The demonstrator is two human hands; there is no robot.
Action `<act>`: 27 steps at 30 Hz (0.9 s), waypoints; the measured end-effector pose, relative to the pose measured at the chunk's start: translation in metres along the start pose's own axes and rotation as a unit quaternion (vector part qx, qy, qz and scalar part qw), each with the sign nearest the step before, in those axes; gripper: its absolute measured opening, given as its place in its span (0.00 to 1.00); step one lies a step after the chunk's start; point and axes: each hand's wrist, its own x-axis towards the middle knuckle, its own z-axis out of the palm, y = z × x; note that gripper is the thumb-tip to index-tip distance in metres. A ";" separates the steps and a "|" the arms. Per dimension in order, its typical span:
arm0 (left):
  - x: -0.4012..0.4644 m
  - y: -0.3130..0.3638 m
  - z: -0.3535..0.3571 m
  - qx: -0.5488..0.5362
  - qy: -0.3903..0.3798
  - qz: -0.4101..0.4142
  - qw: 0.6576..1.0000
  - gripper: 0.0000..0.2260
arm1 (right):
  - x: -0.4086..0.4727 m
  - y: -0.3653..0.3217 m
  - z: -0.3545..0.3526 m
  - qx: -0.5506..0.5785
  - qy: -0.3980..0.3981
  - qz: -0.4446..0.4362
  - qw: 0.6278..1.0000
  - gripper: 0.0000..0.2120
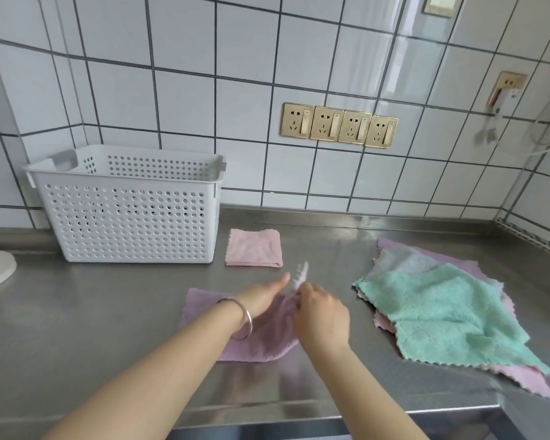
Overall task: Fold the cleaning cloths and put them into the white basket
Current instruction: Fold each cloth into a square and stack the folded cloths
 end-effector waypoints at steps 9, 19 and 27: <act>-0.012 -0.010 -0.052 -0.053 0.181 -0.050 0.981 0.10 | -0.022 -0.041 0.031 0.198 -0.059 -0.138 0.969 0.20; -0.021 -0.071 -0.071 0.041 0.218 -0.060 0.973 0.14 | -0.038 -0.043 0.043 0.102 -0.268 -0.140 0.948 0.30; -0.031 -0.090 -0.060 0.106 0.276 -0.045 0.954 0.20 | -0.042 -0.041 0.052 0.105 -0.253 -0.136 0.952 0.29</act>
